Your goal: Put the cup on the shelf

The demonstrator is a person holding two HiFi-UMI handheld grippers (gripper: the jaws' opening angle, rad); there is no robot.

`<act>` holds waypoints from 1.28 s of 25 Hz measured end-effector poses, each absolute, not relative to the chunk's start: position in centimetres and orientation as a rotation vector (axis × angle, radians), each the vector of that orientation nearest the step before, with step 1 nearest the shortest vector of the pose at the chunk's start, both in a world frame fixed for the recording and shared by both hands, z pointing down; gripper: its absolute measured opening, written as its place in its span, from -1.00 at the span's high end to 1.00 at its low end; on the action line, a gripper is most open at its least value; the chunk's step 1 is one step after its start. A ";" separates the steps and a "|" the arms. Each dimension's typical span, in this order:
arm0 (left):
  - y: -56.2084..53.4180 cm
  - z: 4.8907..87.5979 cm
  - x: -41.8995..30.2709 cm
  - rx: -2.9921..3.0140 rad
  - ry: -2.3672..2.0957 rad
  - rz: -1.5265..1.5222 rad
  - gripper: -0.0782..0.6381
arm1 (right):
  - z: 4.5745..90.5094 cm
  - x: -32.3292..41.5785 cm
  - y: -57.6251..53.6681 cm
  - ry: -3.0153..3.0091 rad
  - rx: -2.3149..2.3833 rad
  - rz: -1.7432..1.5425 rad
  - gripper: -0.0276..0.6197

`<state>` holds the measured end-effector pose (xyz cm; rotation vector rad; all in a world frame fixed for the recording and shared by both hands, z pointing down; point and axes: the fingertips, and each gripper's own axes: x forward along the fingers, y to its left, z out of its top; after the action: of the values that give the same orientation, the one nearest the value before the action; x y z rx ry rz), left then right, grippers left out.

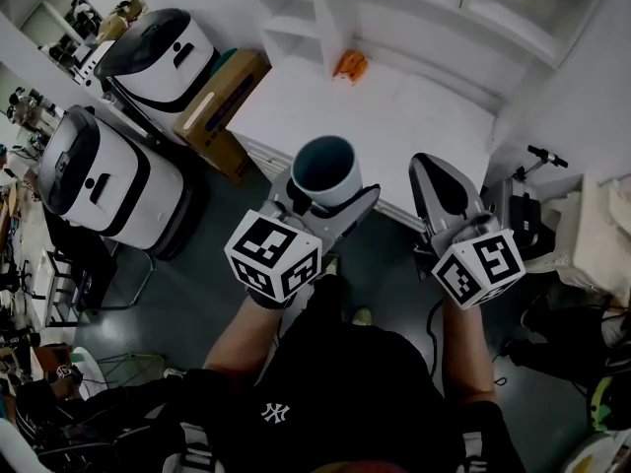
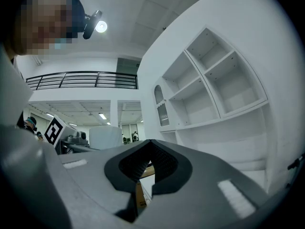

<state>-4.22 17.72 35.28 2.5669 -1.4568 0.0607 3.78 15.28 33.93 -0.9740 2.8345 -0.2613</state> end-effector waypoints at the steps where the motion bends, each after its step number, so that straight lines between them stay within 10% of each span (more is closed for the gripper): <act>1: 16.7 35.4 -4.4 2.574 -1.445 0.061 -0.28 | 34.0 3.5 14.4 2.833 -0.987 -0.260 0.87; 32: -12.7 33.5 -13.5 2.810 -1.119 0.158 -0.29 | 31.8 -8.1 -10.3 2.726 -1.310 -0.187 0.87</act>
<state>-13.48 -12.70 33.51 2.8105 -1.1191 0.1576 -8.06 -10.30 31.81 -1.3104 2.7261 -0.1871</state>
